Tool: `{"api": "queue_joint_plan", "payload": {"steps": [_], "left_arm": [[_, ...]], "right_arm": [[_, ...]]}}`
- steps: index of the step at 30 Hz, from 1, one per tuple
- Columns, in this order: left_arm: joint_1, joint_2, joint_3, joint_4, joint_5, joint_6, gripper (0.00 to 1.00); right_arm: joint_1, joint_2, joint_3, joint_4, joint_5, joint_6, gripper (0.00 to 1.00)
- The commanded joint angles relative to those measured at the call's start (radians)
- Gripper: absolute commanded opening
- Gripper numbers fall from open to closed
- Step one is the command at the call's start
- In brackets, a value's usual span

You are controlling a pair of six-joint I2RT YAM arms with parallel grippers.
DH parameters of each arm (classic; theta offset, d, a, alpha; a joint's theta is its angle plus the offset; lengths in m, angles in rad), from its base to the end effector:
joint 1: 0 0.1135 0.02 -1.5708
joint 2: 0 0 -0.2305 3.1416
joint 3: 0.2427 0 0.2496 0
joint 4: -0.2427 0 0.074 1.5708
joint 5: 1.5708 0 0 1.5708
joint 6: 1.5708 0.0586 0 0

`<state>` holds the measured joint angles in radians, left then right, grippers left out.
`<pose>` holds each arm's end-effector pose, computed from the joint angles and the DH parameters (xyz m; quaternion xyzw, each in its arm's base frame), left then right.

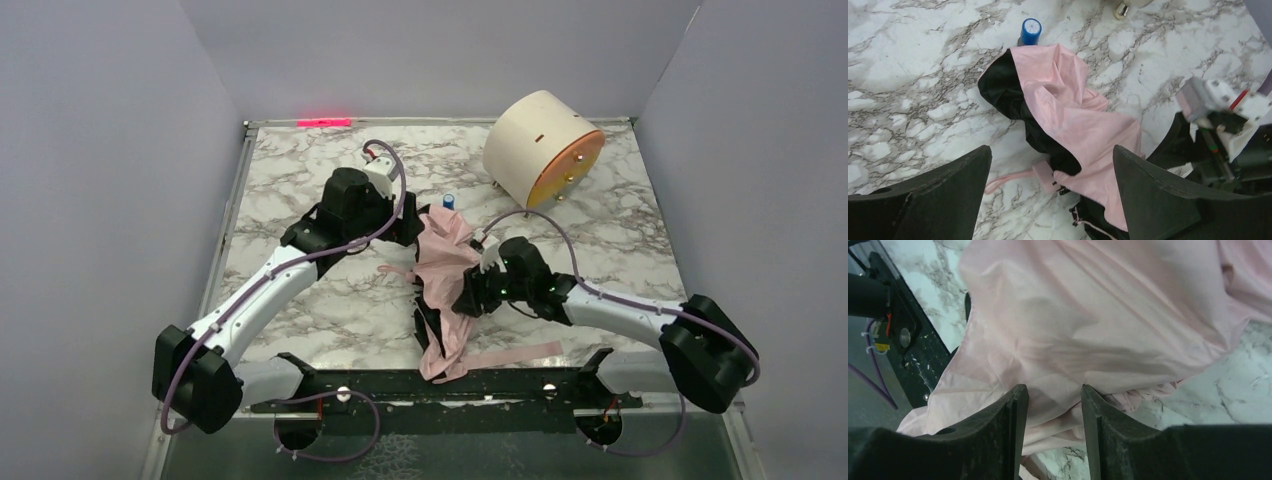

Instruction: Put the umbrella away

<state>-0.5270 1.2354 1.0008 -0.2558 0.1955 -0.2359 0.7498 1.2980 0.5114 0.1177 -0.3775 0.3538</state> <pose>0.2620 -0.1656 0.2713 0.1735 0.8372 -0.2682 0.4439 0.1845 0.2014 0.1266 -0.2541 0.8507 0.3682 0.2760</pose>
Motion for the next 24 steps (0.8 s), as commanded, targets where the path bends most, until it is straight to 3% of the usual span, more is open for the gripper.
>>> {"api": "queue_joint_plan", "payload": {"steps": [1,4,7,12,16,20,24], "left_arm": [[0.013,-0.133,-0.031,-0.074,0.07,0.153,0.92],[0.014,-0.176,-0.046,-0.079,0.067,0.189,0.93],[0.016,-0.188,-0.052,-0.074,0.057,0.188,0.93],[0.019,-0.175,-0.061,-0.065,0.051,0.161,0.93],[0.024,-0.199,-0.081,-0.052,0.042,0.143,0.93],[0.028,-0.236,-0.123,-0.038,0.045,0.147,0.95],[0.034,-0.218,-0.136,-0.049,0.048,0.132,0.96]], "right_arm": [[0.0,-0.169,0.094,-0.067,0.002,-0.094,0.55],[-0.001,-0.234,0.224,-0.209,0.09,-0.227,0.68],[-0.003,-0.185,0.363,-0.35,0.168,-0.426,0.81],[-0.021,0.035,0.615,-0.679,0.0,-0.727,0.9],[-0.046,0.135,0.665,-0.674,0.029,-0.794,0.94],[-0.071,0.177,0.644,-0.612,-0.019,-0.834,0.91],[-0.097,0.198,0.601,-0.578,-0.17,-0.94,0.9]]}}
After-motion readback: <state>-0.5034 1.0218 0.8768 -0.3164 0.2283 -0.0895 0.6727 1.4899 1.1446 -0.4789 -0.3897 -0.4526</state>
